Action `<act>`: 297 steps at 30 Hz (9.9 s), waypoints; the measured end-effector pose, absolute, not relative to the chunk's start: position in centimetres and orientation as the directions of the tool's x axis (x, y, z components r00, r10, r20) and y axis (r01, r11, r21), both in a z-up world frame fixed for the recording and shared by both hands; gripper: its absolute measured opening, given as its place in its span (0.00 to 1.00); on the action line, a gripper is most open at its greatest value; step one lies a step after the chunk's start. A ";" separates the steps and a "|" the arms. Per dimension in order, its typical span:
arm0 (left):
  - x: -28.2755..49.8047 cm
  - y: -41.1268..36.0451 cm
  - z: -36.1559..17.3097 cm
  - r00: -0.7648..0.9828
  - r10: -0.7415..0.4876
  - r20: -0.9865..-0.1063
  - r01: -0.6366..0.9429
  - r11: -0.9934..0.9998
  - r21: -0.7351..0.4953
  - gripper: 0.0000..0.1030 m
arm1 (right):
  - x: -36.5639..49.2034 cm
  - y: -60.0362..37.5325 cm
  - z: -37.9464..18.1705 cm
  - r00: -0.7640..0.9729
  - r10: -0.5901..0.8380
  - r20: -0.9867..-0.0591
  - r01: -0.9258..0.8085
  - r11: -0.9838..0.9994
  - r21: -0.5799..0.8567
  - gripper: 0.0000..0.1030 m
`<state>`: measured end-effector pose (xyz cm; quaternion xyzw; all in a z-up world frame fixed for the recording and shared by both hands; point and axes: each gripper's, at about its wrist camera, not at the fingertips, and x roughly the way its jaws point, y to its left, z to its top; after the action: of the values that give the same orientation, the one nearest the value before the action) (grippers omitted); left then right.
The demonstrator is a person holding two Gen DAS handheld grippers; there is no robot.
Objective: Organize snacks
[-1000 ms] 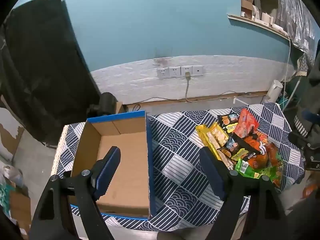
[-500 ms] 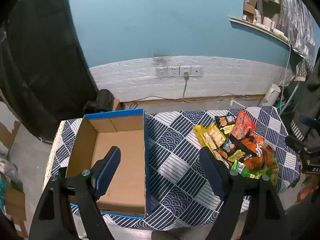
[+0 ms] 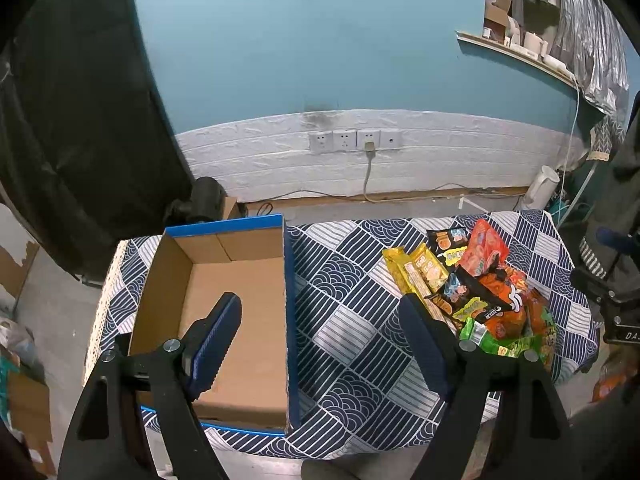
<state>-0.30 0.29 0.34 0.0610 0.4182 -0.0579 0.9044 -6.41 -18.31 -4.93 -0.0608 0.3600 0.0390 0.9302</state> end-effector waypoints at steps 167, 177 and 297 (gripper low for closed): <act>4.8 -10.5 -16.2 0.377 -0.012 -0.926 0.368 0.920 0.137 0.28 | -3.9 -30.6 -19.4 0.420 -0.156 -0.894 0.061 0.988 -0.144 0.36; 2.1 -9.4 -11.3 0.477 -0.021 -0.878 0.367 0.913 0.177 0.28 | -4.4 -26.3 -14.3 0.522 -0.107 -0.846 -0.034 0.989 -0.146 0.36; 3.0 -4.7 -8.8 0.504 -0.086 -0.859 0.346 0.932 0.110 0.60 | 4.0 -20.1 -13.5 0.402 0.047 -0.915 -0.313 0.946 -0.089 0.68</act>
<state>3.03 -4.67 -8.83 0.1351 0.4817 -0.1259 0.8566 4.03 -20.08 -13.47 -0.1239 0.5360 0.1088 0.8279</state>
